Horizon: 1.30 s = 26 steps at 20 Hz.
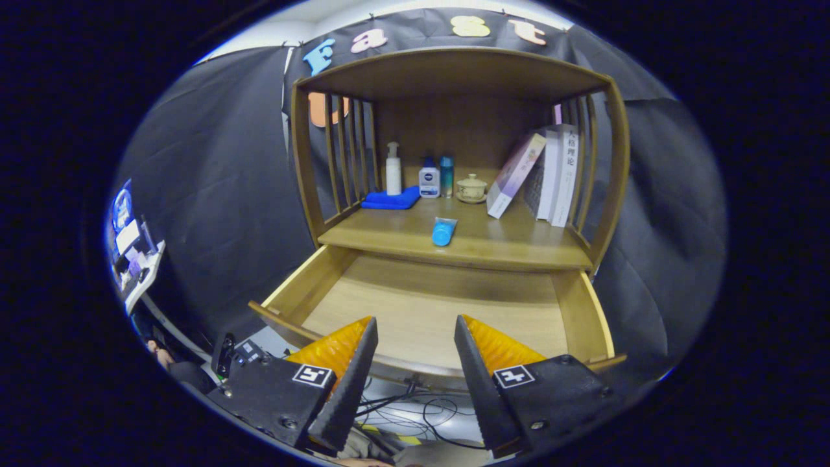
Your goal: Pull open the drawer, take out the items inside it, and place them on the countertop above the cabinet.
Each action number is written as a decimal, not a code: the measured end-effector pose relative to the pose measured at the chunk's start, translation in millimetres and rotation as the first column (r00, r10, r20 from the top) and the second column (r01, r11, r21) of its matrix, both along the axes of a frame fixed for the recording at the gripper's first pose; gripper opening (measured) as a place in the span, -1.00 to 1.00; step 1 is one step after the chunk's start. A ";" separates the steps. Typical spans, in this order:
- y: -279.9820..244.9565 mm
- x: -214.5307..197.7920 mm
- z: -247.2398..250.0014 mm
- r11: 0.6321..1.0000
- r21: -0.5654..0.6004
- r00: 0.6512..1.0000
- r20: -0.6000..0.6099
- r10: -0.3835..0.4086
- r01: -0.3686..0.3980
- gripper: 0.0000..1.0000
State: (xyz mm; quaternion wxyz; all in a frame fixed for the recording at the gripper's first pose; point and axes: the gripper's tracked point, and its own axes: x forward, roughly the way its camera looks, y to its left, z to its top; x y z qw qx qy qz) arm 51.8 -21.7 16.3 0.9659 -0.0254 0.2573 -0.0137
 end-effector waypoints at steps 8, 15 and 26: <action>22.5 -34.7 -54.6 0.994 0.108 0.996 0.088 -0.001 -0.009 0.53; 10.2 -44.0 -95.9 0.988 0.153 0.990 0.131 -0.053 0.033 0.54; -0.4 -8.3 -118.0 0.986 0.119 0.983 0.127 -0.135 0.119 0.70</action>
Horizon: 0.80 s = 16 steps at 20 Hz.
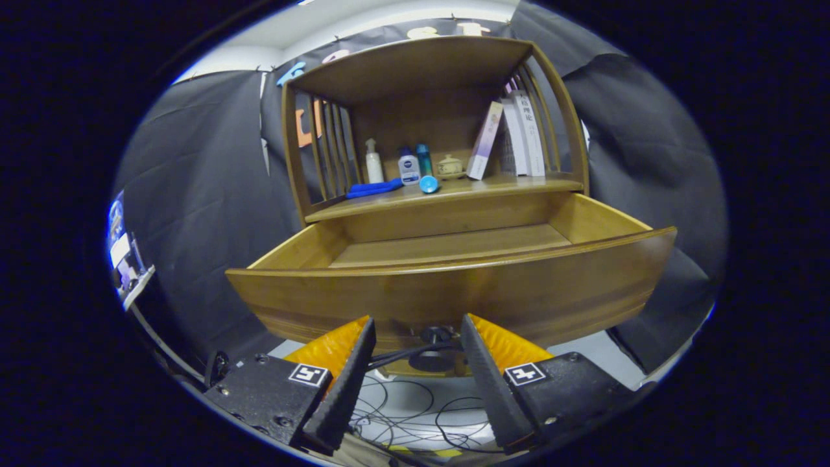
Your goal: Pull open the drawer, take out the items inside it, and place them on the countertop above the cabinet.
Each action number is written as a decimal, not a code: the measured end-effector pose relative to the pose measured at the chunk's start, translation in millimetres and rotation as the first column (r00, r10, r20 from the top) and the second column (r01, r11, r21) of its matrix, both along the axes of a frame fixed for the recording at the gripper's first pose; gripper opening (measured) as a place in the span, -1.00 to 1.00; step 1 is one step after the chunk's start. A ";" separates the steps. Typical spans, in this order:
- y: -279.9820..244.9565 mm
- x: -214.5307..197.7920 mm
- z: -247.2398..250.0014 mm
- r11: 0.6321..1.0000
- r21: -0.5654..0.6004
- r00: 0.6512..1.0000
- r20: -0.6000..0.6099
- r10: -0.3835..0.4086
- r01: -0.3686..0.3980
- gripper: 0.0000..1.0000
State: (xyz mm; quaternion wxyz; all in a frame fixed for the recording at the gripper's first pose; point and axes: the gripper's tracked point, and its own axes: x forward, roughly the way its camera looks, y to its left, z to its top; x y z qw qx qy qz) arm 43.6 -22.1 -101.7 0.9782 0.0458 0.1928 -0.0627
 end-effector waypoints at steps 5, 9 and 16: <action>-1.0 4.5 -7.7 0.995 -0.086 0.998 0.042 -0.041 0.044 0.70; -3.1 6.8 -9.7 0.987 -0.133 0.993 0.094 -0.076 0.088 0.70; -10.9 14.4 -8.1 0.985 -0.139 0.989 0.122 -0.088 0.105 0.70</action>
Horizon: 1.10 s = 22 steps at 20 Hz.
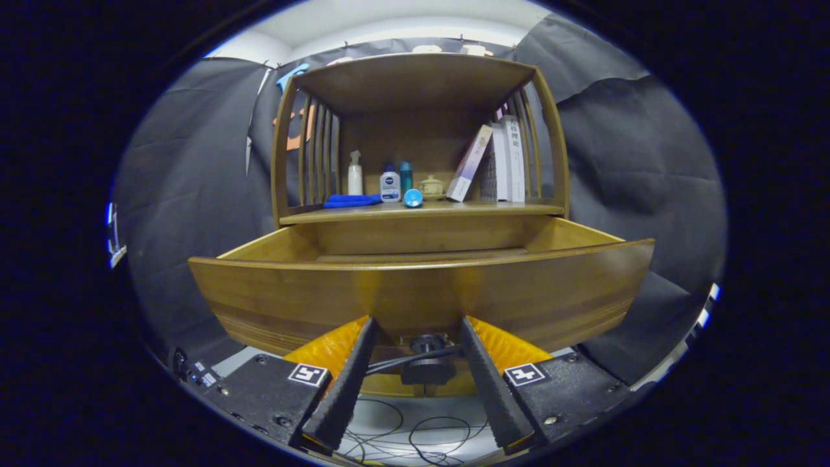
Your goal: Pull open the drawer, take out the items inside it, and place them on the countertop above the cabinet.
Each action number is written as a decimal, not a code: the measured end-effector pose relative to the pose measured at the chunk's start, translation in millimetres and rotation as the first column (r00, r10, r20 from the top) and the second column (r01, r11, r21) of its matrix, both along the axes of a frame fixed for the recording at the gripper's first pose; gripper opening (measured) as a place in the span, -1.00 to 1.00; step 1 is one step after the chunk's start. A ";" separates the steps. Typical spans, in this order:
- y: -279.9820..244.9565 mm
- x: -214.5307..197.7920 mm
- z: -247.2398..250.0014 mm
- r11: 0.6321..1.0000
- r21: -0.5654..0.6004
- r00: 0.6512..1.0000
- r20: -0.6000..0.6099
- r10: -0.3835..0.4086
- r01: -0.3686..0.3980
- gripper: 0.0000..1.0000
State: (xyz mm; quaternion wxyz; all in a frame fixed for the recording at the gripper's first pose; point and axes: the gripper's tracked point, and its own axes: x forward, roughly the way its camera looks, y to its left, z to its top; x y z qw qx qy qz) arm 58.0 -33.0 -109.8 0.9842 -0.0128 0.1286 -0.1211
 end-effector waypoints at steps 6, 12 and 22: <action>-0.9 9.2 2.5 1.000 0.006 1.000 0.029 -0.004 0.004 0.69; -5.8 45.5 5.5 1.000 0.010 1.000 0.016 -0.011 0.011 0.69; -14.3 89.7 11.1 1.000 0.012 1.000 -0.012 0.000 0.000 0.69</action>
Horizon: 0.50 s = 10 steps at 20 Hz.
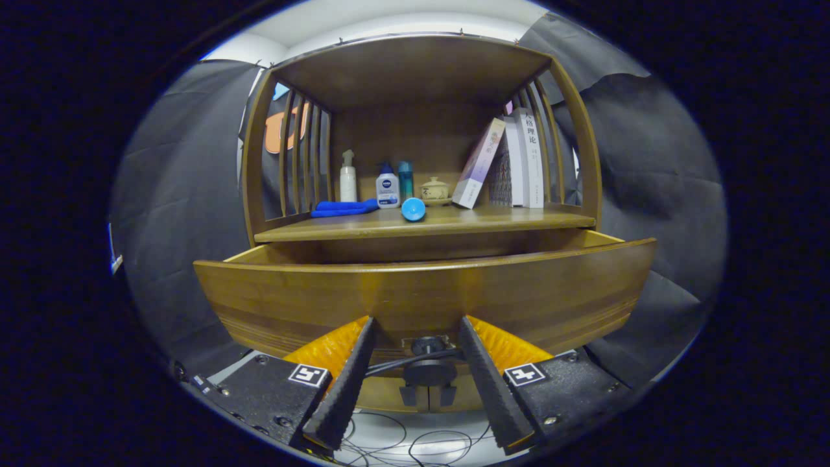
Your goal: Pull open the drawer, take out the items inside it, and place them on the countertop above the cabinet.
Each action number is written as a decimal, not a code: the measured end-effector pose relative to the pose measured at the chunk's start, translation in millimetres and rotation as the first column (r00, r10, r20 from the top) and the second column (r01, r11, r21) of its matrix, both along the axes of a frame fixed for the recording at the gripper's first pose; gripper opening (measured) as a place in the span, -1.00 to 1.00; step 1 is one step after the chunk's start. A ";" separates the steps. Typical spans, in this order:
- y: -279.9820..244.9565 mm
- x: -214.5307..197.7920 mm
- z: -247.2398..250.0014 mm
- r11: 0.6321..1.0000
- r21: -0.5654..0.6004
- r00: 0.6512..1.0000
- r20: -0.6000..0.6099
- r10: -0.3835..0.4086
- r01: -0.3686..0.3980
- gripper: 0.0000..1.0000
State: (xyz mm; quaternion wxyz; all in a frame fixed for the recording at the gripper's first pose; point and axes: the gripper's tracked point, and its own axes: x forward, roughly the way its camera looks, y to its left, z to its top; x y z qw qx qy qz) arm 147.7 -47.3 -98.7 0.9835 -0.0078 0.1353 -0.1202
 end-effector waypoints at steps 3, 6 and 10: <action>-4.9 16.4 0.9 1.000 0.001 1.000 -0.012 -0.004 0.004 0.70; -9.5 36.5 1.0 1.000 0.008 1.000 -0.024 0.002 -0.001 0.69; -16.4 59.5 2.3 1.000 -0.002 0.999 -0.045 -0.013 0.013 0.69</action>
